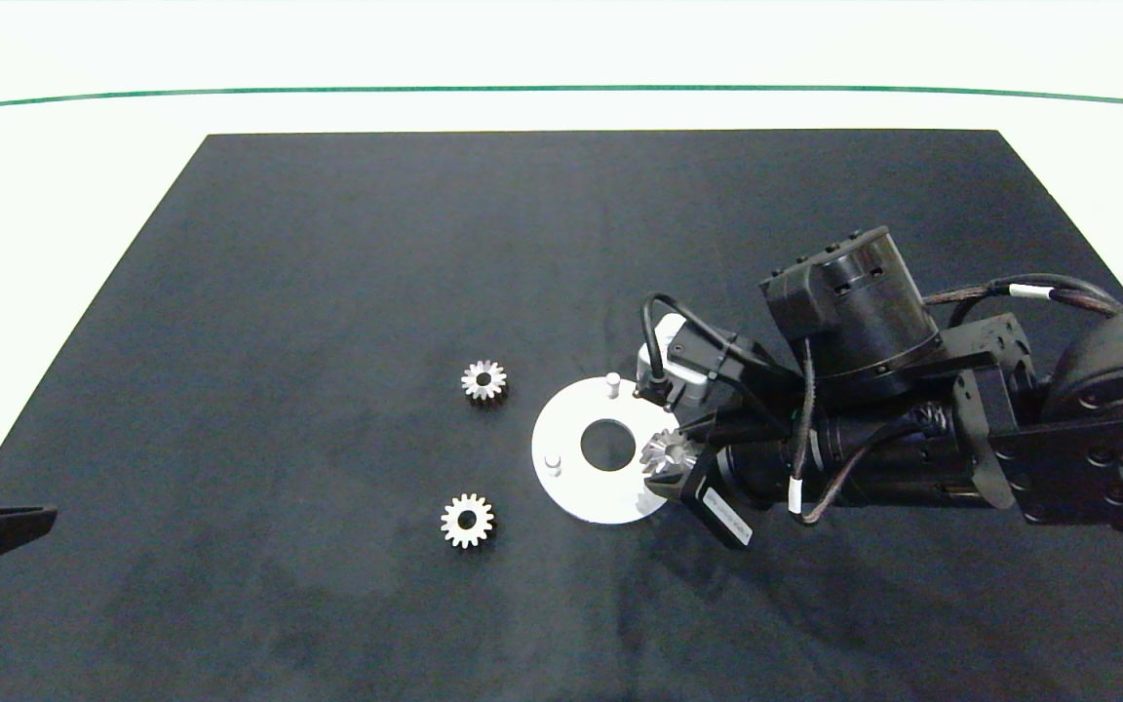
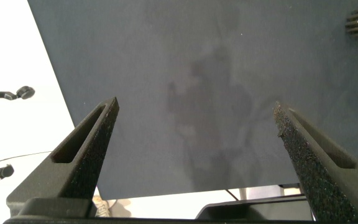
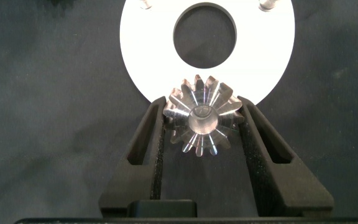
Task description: Install three planetary gears onto the carrier pins
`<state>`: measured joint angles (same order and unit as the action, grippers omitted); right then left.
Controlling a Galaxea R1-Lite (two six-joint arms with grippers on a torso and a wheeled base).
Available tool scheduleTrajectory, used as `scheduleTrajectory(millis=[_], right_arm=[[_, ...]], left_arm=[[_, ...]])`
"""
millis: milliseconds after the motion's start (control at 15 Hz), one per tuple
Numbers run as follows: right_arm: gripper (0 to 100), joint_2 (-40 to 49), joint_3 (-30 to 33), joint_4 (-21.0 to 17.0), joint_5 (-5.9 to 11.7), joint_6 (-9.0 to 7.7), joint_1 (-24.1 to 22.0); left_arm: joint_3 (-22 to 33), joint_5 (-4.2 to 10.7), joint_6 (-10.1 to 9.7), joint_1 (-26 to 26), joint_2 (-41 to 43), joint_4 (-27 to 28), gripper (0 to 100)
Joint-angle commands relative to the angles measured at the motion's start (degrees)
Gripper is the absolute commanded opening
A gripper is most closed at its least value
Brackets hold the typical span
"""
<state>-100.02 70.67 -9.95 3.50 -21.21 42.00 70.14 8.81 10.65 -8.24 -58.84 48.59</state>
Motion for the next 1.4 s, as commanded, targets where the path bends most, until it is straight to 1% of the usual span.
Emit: scheduleTrajectory(millis=[67, 867, 1400], right_arm=[[31, -0.44, 0.0, -0.07, 0.02, -0.15, 0.02], [31, -2.46, 0.08, 0.28, 0.1, -0.06, -0.25], [31, -1.93, -0.53, 0.19, 0.19, -0.06, -0.25]], left_arm=[[-0.01, 0.06, 0.07, -0.02, 0.13, 0.28, 100], [-0.1, 0.06, 0.07, -0.11, 0.22, 0.28, 100], [-0.1, 0.06, 0.07, -0.2, 0.22, 0.28, 100]])
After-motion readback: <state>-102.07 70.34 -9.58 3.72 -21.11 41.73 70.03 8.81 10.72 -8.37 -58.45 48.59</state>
